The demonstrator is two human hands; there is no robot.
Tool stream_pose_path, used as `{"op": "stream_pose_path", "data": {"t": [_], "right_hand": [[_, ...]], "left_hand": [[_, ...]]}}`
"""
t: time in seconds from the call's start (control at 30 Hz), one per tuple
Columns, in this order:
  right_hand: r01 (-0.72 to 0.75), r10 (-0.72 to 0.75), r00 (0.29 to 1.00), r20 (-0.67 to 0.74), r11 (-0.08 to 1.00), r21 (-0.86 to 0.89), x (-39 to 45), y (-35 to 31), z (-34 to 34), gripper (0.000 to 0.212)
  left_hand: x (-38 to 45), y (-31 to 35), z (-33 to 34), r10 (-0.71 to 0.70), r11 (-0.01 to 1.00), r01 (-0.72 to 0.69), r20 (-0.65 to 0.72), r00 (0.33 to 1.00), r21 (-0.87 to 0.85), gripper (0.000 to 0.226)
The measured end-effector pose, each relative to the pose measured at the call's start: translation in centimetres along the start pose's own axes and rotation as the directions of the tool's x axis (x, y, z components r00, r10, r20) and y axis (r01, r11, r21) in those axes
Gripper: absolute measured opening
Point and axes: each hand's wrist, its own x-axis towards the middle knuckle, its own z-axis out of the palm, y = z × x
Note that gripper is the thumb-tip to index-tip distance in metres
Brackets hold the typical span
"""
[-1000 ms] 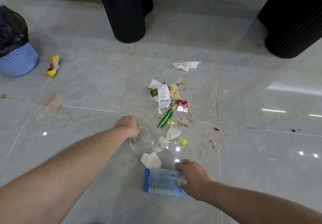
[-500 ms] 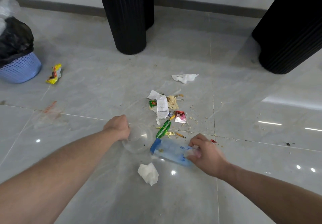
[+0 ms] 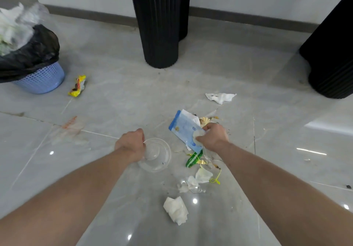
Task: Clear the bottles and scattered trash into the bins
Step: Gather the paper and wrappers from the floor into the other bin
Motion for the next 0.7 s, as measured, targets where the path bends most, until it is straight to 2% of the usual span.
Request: {"op": "stream_pose_path", "data": {"t": [0.2,0.37,0.5,0.7], "right_hand": [[-0.083,0.083,0.997,0.000,0.996,0.020,0.7,-1.6,1.9,0.034],[-0.114,0.114,0.993,-0.032,0.994,0.001,0.3,-0.7,3.3,0.038],[-0.127,0.138,0.987,-0.081,0.984,0.128,0.5,0.1,3.5,0.032],[-0.131,0.156,0.986,-0.051,0.935,0.331,-0.7,2.1,1.7,0.047]], "left_hand": [[-0.5,-0.2,0.7,0.049,0.998,-0.048,0.018,0.999,-0.038,0.005],[-0.3,-0.5,0.6,0.064,0.997,-0.064,0.007,0.998,-0.041,0.003],[0.0,-0.7,0.7,0.076,0.995,-0.076,-0.005,0.997,-0.058,0.003],[0.2,0.4,1.2,0.087,0.991,-0.089,-0.028,0.996,-0.096,0.008]]}}
